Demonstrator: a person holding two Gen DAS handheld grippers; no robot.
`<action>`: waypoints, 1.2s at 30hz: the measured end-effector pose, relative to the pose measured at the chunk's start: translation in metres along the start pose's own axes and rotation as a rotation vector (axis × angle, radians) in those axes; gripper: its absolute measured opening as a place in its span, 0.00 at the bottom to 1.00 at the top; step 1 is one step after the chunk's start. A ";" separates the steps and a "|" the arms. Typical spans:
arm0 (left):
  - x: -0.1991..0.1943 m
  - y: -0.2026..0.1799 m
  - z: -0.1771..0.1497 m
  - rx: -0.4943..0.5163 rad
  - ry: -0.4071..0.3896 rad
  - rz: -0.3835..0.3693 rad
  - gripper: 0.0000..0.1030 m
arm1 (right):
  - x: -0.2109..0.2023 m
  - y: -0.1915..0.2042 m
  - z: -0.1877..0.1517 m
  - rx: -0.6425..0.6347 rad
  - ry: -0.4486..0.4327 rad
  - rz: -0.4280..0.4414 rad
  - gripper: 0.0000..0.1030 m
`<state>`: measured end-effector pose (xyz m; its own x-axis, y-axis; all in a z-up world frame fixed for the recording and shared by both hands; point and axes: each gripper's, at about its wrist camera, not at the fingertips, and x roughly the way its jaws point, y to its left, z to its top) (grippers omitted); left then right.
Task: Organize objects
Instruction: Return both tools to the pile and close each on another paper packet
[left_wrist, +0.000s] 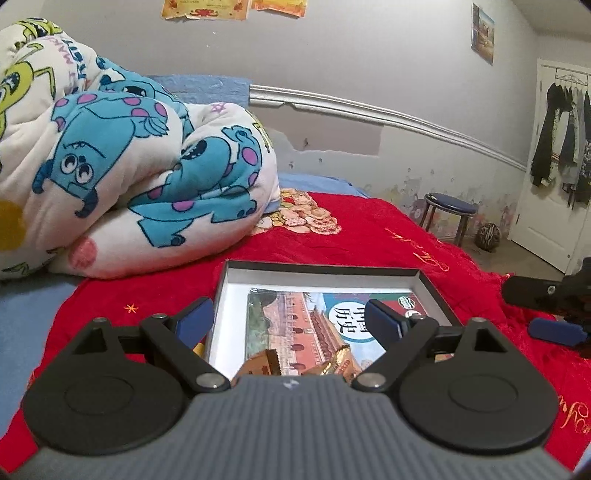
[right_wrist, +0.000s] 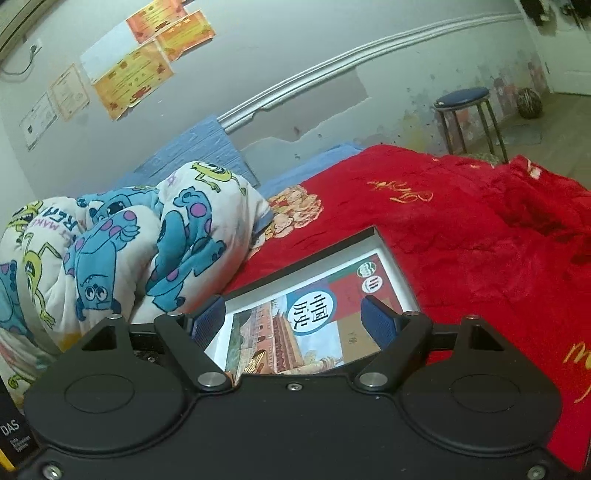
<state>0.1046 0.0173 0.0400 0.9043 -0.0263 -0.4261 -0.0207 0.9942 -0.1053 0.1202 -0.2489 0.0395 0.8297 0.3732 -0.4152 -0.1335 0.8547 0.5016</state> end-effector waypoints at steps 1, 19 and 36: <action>0.001 -0.001 -0.001 -0.001 0.004 -0.001 0.91 | 0.000 0.000 -0.001 -0.002 0.004 -0.005 0.78; 0.007 -0.013 -0.007 0.056 0.036 -0.092 0.90 | -0.019 -0.043 0.007 0.058 -0.008 -0.112 0.78; 0.052 -0.070 -0.053 0.258 0.227 -0.177 0.66 | 0.029 -0.047 -0.045 0.059 0.215 -0.243 0.66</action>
<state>0.1308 -0.0587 -0.0225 0.7663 -0.1939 -0.6125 0.2617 0.9649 0.0221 0.1257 -0.2619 -0.0303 0.6990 0.2342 -0.6756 0.0907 0.9082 0.4086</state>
